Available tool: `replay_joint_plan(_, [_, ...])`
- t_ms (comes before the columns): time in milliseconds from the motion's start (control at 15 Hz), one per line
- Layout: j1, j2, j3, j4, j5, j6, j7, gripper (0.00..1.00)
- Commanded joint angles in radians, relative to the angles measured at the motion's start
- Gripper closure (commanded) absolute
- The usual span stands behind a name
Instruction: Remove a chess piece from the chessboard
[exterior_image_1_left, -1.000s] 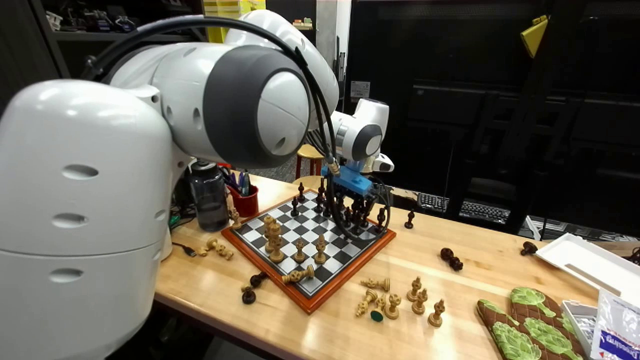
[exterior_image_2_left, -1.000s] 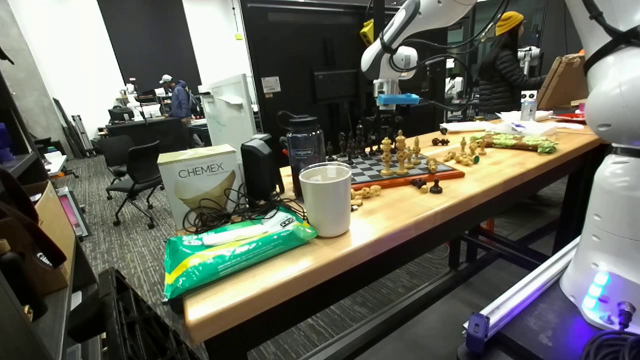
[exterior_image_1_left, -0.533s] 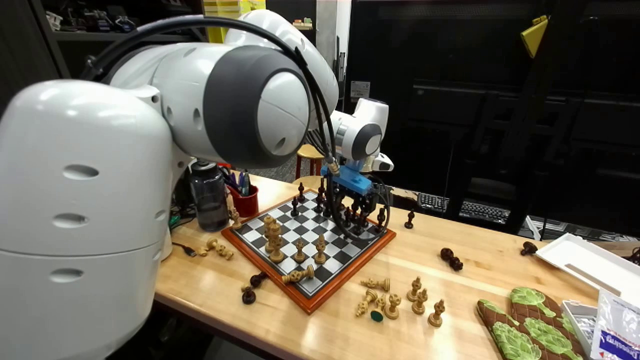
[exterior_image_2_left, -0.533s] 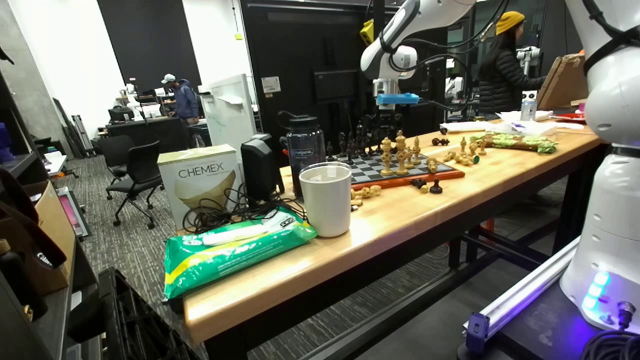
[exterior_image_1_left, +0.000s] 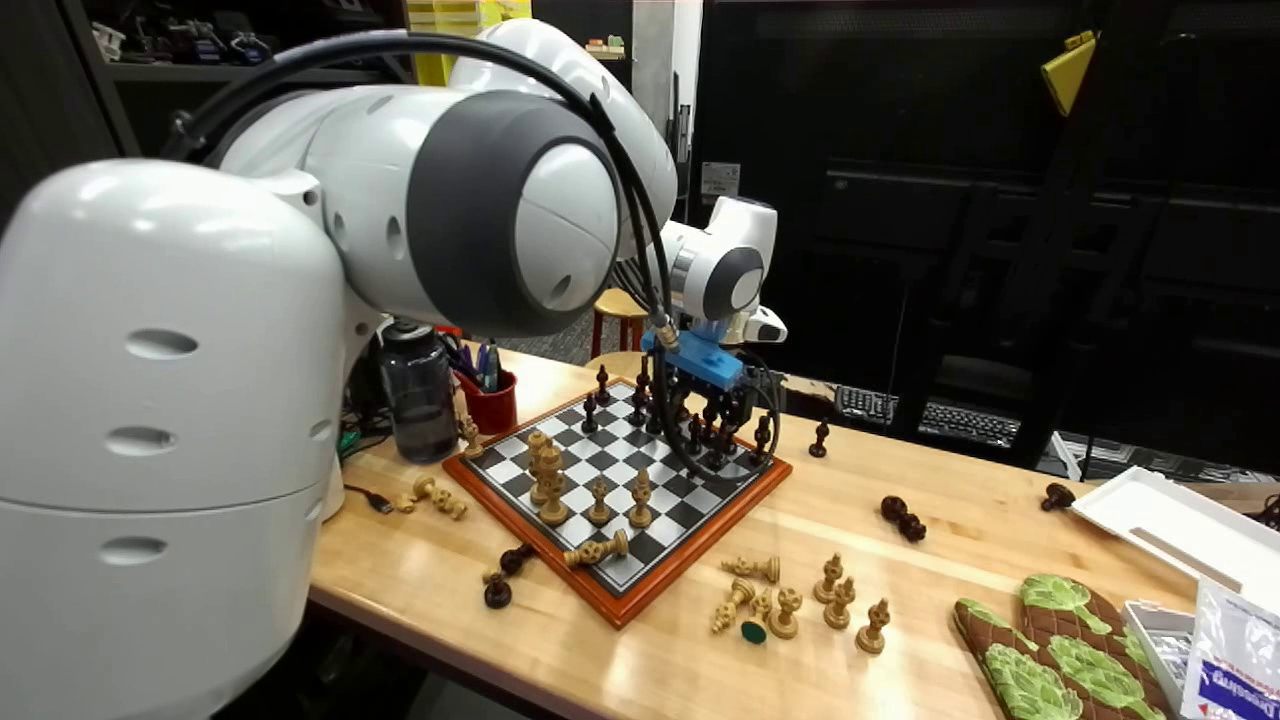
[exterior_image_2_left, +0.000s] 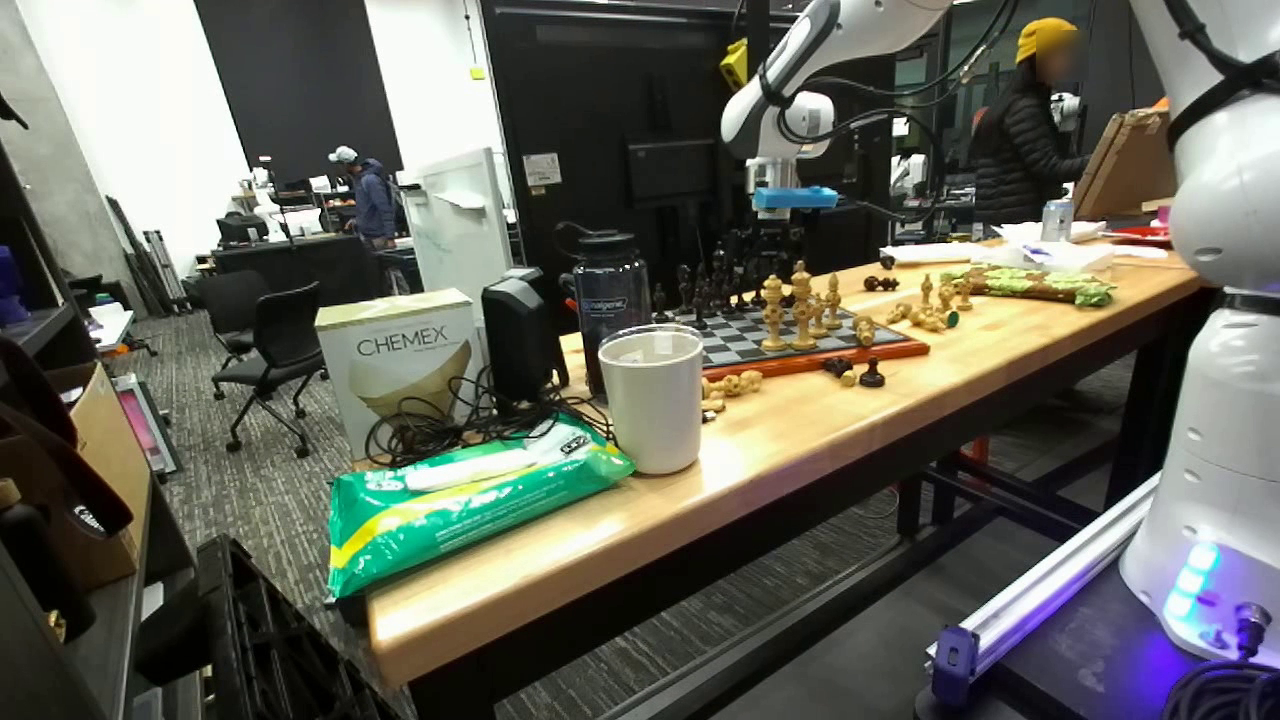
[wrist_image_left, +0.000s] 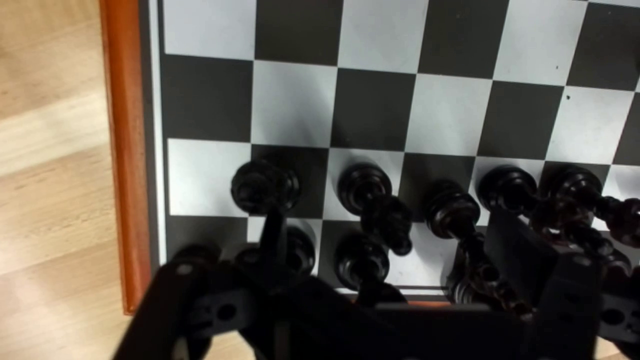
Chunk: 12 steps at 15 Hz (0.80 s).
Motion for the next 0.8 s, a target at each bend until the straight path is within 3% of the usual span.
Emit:
replay_joint_plan(0, [-0.009, -0.002, 0.009, 0.015, 0.008, -0.025, -0.010, 0.00])
replay_joint_plan(733, [-0.002, -0.009, 0.008, 0.017, -0.001, -0.027, -0.006, 0.00])
